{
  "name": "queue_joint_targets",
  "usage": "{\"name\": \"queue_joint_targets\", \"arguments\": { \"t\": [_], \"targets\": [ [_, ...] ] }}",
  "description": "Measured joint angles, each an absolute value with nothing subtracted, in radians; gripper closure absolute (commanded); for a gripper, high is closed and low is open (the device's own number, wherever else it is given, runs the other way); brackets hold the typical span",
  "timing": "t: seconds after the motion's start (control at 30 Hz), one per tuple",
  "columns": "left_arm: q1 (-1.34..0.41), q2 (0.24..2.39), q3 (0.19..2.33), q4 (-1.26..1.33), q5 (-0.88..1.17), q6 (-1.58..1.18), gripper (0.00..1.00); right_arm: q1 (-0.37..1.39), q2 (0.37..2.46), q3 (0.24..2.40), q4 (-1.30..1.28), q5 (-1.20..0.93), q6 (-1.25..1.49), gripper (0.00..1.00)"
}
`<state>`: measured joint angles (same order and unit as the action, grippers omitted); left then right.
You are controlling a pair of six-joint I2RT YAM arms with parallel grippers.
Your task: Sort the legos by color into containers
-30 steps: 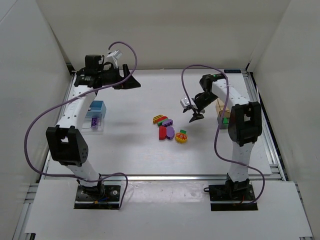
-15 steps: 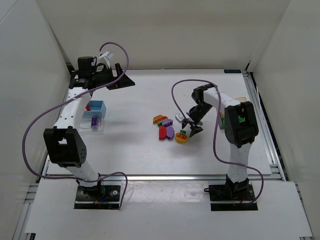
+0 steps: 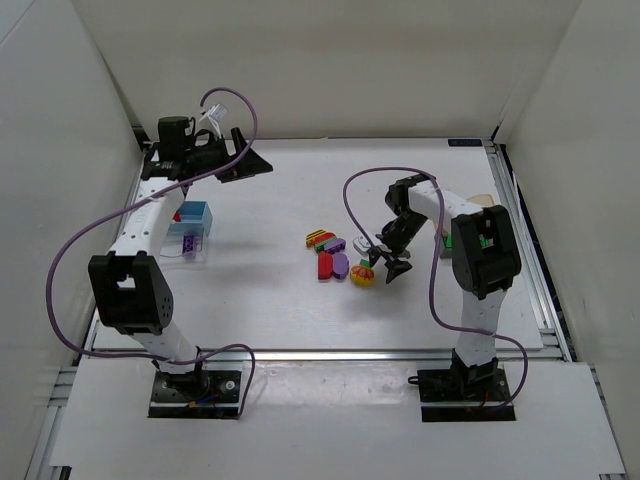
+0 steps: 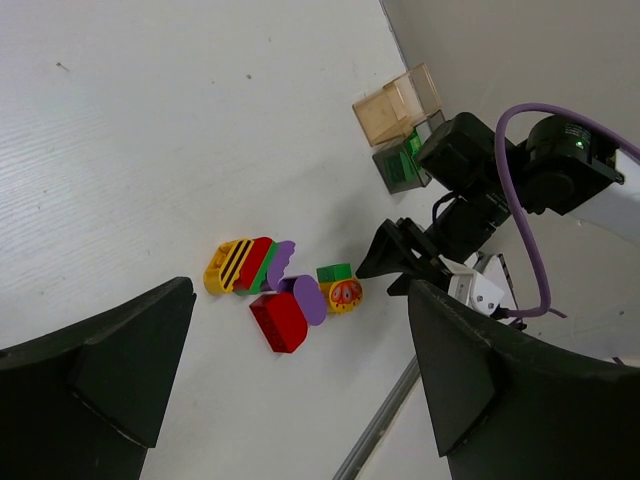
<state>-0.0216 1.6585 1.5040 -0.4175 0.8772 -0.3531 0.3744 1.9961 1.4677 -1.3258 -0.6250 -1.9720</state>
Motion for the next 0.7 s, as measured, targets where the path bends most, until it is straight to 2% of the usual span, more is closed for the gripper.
{"name": "queue_joint_targets", "arguments": {
  "t": [0.7],
  "targets": [
    [-0.022,1.664,1.465,-0.38,0.904,-0.387,0.01,0.347,2.047,1.494,-1.14,-0.583,-1.973,0.33]
  ]
}}
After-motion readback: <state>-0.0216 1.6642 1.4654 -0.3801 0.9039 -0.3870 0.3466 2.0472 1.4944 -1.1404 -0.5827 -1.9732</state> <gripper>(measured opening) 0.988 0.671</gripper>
